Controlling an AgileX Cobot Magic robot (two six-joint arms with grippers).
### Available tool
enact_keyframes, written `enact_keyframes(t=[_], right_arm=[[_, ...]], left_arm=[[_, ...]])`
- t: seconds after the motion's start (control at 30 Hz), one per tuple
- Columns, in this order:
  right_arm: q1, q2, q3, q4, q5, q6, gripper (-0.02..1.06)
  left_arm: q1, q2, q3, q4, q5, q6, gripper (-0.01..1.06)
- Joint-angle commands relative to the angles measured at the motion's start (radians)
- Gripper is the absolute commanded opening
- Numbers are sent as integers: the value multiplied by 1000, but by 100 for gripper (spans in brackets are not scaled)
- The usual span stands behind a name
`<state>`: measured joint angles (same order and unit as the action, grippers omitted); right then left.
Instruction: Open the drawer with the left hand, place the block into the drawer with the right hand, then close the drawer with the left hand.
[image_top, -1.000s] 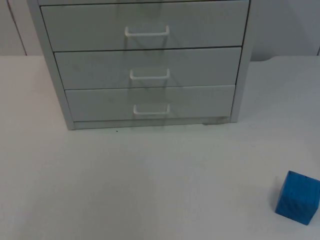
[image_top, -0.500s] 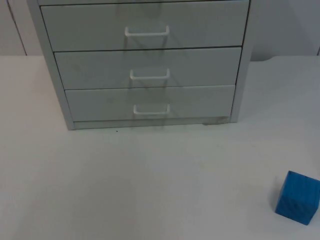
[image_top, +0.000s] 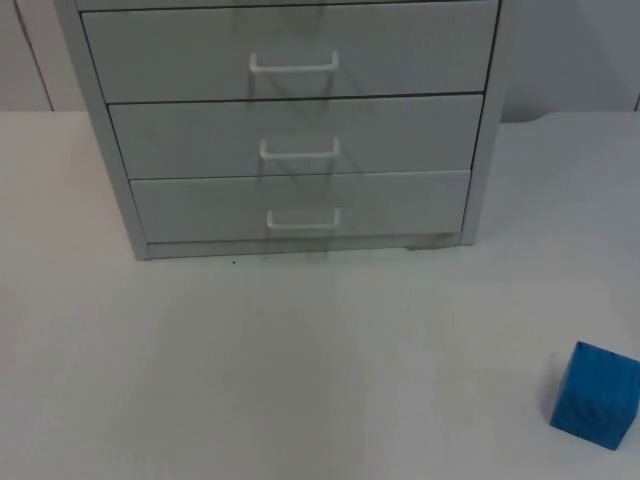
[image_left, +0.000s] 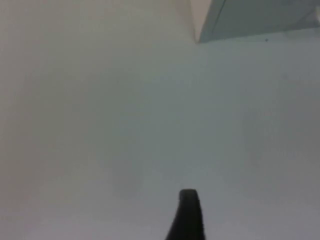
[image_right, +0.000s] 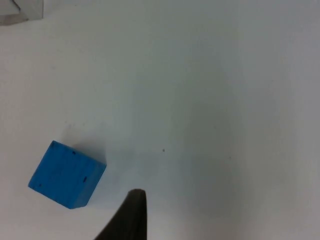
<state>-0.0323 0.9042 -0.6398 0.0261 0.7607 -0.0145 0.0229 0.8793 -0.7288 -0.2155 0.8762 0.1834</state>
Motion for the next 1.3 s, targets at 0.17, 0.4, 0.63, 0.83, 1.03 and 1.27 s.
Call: enact_keyframes(t=[0.17, 0.4, 0.63, 0.83, 1.03, 1.27], right_arm=[[-3, -1, -5, 5, -8, 0, 105], [-3, -1, -5, 5, -14, 0, 105], [-3, -1, -5, 5, -16, 0, 105], [-3, -1, -5, 5, -18, 0, 105], [-3, -1, -5, 5, -16, 0, 105], [-3, -1, -5, 5, -13, 0, 105]], left_arm=[[-7, 176, -23, -401, -86, 377, 54], [-111, 360, -69, -468, -98, 513, 54], [-433, 544, -142, -288, -245, 489, 54], [-649, 671, -187, -34, -422, 468, 54], [-767, 807, -187, 352, -592, 336, 54], [-766, 942, -219, 718, -619, 12, 54]])
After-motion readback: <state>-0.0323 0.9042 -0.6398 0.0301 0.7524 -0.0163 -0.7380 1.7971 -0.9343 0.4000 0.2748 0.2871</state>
